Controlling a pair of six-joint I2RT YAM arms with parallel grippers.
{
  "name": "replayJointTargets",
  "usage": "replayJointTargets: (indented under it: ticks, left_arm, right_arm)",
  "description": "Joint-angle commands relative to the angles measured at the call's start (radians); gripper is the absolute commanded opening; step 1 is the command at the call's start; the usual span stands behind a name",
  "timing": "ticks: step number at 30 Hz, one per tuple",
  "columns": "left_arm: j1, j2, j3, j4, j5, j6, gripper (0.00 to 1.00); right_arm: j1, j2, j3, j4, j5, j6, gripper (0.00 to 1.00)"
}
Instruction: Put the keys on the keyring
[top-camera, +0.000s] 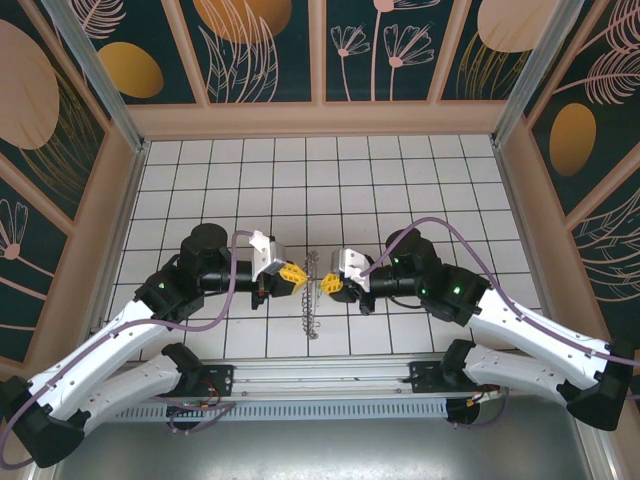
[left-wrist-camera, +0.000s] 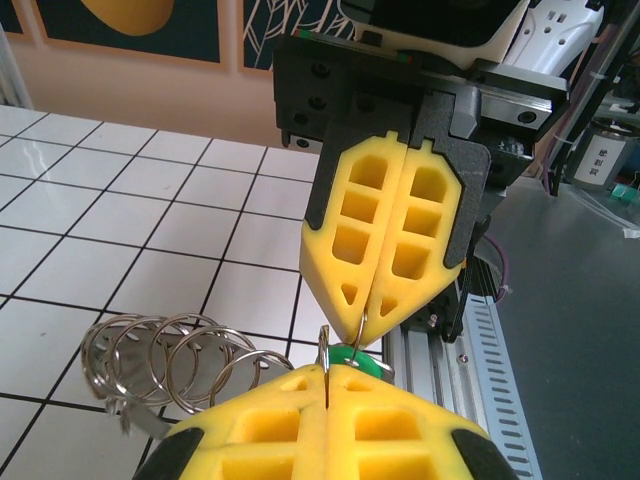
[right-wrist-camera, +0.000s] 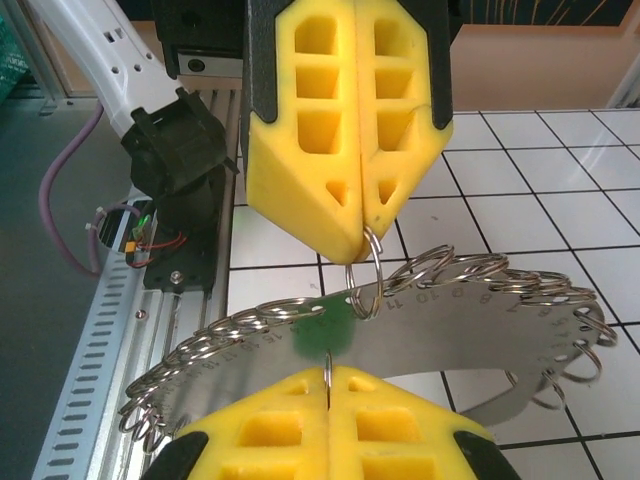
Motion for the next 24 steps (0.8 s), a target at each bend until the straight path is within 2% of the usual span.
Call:
replayJointTargets:
  ticks: [1,24]
  left_arm:
    - [0.004,0.000,0.029,0.035,0.030,0.022,0.00]
    - [0.003,-0.007,0.027,0.035,0.030,0.022,0.00]
  right_arm:
    - [0.002,-0.002,0.035,0.057,-0.019,0.004,0.00]
    - [-0.035,-0.005,0.040,0.099,-0.042,0.051,0.00]
